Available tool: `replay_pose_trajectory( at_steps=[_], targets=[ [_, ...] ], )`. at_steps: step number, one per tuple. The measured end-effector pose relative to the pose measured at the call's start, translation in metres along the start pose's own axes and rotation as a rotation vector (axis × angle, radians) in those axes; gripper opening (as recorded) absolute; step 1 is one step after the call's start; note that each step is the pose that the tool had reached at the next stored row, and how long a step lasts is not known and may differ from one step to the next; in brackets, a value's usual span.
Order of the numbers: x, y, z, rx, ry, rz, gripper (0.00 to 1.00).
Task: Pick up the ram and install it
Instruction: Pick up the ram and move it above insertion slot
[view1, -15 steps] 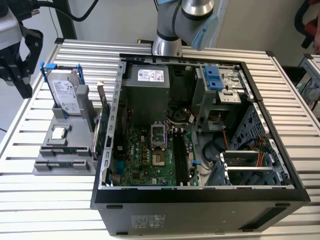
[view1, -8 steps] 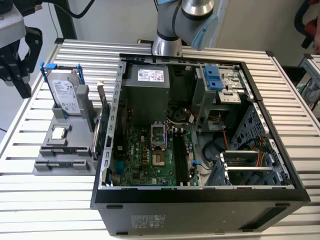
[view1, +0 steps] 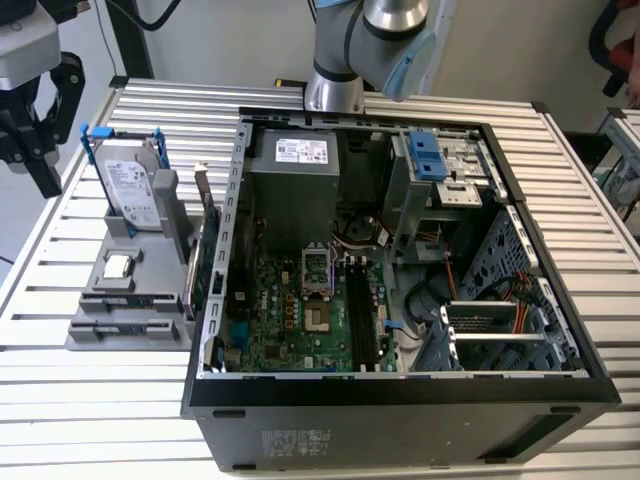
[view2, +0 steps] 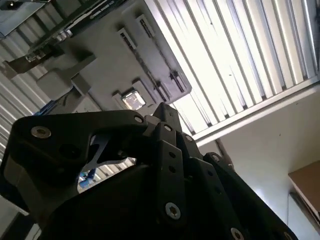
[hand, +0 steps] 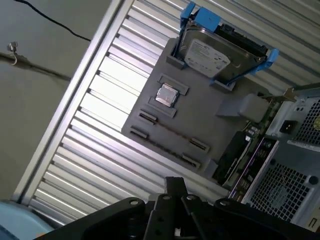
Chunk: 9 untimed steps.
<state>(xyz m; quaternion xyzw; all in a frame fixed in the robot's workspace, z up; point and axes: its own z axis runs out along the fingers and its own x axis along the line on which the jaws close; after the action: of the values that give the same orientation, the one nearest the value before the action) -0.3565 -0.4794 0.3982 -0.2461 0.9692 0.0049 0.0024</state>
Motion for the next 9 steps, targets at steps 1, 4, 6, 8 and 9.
replay_pose_trajectory(
  at_steps=[1, 4, 6, 8, 9],
  targets=[
    [0.0000, 0.0000, 0.0000, 0.0011, 0.0007, -0.013, 0.00],
    [0.0000, 0.0000, -0.0002, 0.0044, 0.0030, -0.051, 0.00],
    [0.0000, 0.0000, -0.0003, 0.0066, 0.0045, -0.076, 0.00],
    [0.0000, 0.0000, -0.0004, 0.0089, 0.0060, -0.100, 0.00],
    [0.0000, 0.0000, -0.0004, 0.0100, 0.0068, -0.112, 0.00]
  ],
)
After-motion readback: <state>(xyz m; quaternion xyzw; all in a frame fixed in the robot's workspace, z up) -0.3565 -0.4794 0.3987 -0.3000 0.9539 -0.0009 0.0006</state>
